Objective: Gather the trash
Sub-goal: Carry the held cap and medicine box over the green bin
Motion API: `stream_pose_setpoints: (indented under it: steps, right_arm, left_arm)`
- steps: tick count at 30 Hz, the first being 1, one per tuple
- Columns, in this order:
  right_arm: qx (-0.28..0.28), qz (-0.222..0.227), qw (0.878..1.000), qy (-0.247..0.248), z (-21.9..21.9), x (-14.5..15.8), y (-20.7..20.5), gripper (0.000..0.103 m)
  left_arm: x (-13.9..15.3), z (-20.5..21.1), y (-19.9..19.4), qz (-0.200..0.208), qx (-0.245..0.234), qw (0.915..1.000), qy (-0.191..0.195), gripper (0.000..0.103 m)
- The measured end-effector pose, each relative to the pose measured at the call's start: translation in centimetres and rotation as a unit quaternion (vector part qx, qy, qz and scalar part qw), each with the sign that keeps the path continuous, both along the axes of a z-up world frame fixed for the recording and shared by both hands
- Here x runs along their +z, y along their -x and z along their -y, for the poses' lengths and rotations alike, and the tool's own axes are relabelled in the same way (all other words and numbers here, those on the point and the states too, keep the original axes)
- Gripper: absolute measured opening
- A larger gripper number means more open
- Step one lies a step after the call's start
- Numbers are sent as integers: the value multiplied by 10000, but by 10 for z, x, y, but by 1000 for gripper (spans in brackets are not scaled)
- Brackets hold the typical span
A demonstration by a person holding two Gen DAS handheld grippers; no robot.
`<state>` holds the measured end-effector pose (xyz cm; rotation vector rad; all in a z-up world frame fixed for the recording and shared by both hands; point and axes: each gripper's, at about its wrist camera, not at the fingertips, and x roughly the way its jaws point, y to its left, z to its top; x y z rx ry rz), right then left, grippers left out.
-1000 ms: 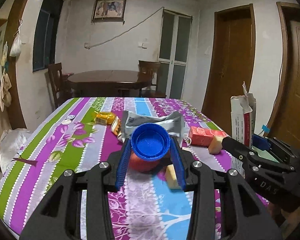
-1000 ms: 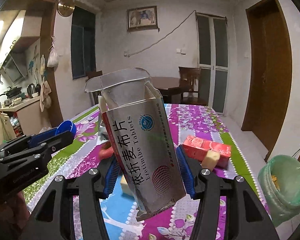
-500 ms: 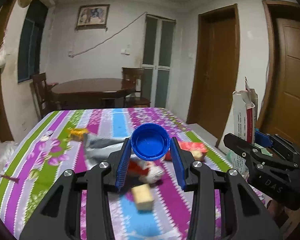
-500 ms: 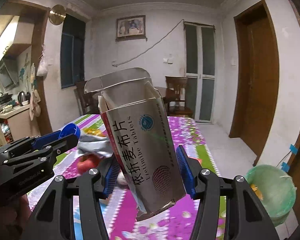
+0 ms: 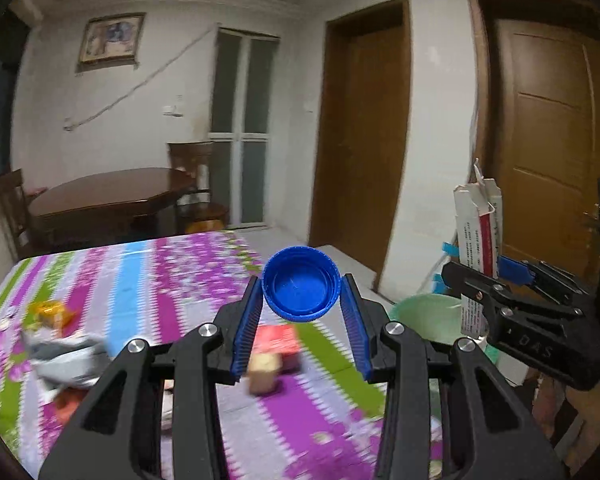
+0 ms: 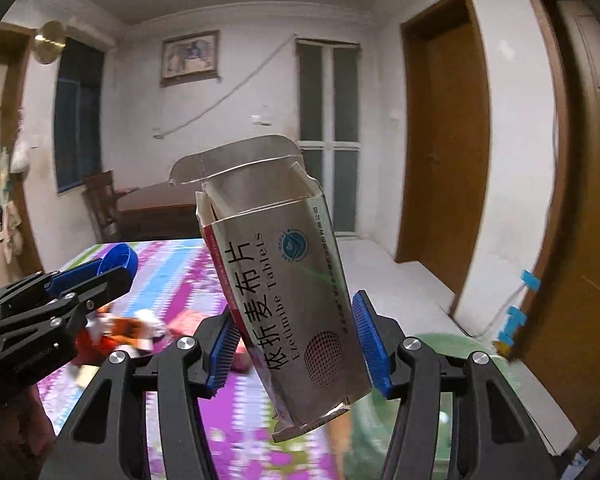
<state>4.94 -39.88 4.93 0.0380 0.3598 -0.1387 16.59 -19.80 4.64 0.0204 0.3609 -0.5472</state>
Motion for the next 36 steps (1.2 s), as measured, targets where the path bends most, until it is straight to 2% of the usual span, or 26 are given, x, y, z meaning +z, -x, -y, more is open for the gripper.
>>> stream_pose_setpoints:
  steps: [5,11,19,24,27,34,36]
  right_arm:
    - [-382,-196,9991,-50,67,-1,-6,56]
    - [-766,-728,9943,-169,145,-22,-21,56]
    - [-987,-1521,9811,-679,231,-85,-54,56]
    - [-1030,-1959,9718,-816,245,-125,-81,56]
    - [-1043,-2068,9690,-864,249,-144,-87,56]
    - [-1011,-2107,9686,-849,243,-154,-94,59]
    - [-1035,-2073,9690,-858,243,-153,-97,64]
  left_arm:
    - [-5,56,-16,-151,-474,9987,-92,38]
    - [-25,124,-38,-524,-1001,9933,-261,38]
    - [-72,199,-71,-1216,-1471,9796,-624,38]
    - [-101,227,-85,-1611,-1562,9711,-813,38]
    - [-115,233,-90,-1765,-1553,9681,-865,39]
    - [-124,237,-96,-1850,-1528,9670,-853,40]
    - [-123,238,-96,-1845,-1512,9675,-835,63]
